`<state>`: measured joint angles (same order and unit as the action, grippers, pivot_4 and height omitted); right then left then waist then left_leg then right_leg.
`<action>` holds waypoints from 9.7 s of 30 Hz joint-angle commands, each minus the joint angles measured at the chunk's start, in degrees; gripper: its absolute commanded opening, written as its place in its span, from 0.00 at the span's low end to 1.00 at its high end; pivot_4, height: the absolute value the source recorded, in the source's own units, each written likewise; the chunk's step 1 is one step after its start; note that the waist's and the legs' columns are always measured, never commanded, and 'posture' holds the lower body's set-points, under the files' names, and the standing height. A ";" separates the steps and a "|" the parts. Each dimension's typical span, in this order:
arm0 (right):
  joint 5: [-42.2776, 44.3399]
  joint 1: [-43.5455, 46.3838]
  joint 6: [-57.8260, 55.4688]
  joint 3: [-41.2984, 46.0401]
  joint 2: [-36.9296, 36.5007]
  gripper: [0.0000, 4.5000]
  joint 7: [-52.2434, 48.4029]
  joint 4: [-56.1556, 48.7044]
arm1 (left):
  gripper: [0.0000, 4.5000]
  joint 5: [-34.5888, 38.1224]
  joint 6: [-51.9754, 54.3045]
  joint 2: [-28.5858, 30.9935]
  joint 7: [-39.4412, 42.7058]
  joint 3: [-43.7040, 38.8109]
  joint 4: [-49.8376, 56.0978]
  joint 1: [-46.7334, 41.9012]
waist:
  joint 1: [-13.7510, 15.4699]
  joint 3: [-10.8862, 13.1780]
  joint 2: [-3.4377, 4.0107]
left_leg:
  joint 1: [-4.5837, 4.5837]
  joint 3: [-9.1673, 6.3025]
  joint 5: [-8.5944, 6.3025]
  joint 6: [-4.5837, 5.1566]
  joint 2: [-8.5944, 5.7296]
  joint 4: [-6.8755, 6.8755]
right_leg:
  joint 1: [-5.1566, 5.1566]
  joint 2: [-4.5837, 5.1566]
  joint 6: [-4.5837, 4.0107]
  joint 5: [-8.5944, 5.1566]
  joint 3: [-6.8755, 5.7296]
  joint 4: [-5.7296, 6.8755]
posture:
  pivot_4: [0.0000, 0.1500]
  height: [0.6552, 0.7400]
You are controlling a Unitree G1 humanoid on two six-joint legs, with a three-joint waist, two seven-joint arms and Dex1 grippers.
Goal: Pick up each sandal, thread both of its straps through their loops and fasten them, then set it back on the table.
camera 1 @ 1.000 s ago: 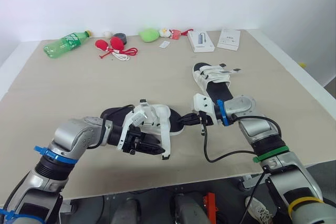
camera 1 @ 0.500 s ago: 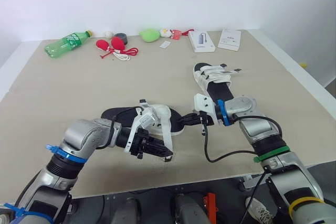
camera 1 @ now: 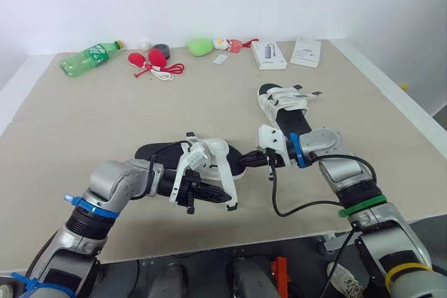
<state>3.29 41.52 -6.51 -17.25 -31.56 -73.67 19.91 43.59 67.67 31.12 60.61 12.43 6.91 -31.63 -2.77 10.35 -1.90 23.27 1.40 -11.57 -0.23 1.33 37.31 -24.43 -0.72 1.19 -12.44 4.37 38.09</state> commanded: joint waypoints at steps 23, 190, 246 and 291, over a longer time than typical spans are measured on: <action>-0.27 -1.23 -0.31 0.53 -1.35 0.00 0.67 -0.88 | 0.03 -8.91 -8.68 1.23 17.59 3.65 -30.17 -25.03 | 0.04 0.02 -0.03 | 0.11 -0.28 -0.06 -0.09 -0.19 -0.04 | 0.02 0.02 0.18 -0.02 -0.17 -0.06 | 1.00 1.00; -1.45 -0.37 1.56 -0.82 -1.92 0.00 -1.11 1.63 | 0.71 -15.73 -28.58 0.58 4.72 -0.26 0.25 5.83 | 0.14 0.01 -0.04 | 0.02 -0.25 -0.28 -0.02 -0.02 0.13 | 0.16 0.09 0.23 -0.25 -0.14 0.02 | 1.00 1.00; -1.62 -0.54 2.02 -1.08 -1.96 0.00 -1.94 2.18 | 0.67 -39.74 -93.21 11.20 13.15 6.30 -4.51 0.15 | 0.25 0.00 -0.04 | -0.01 0.05 -0.36 -0.04 -0.04 0.07 | 0.14 0.32 0.02 -0.40 -0.10 -0.03 | 1.00 1.00; -1.64 -0.68 0.97 -0.70 -2.93 0.00 -1.91 1.69 | 0.01 -34.09 -80.35 1.56 11.89 7.81 -6.59 -3.28 | 0.22 -0.01 -0.03 | 0.00 0.08 -0.38 0.01 -0.02 0.16 | 0.16 0.13 0.31 -0.23 0.05 -0.03 | 1.00 1.00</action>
<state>3.30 41.57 -4.77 -17.31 -33.17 -75.08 20.39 7.52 -14.75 32.97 73.53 22.38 -2.09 -34.67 -2.55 10.34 -1.93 23.27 1.48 -11.94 -0.23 1.31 37.47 -24.27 -0.59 1.51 -12.67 4.42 38.06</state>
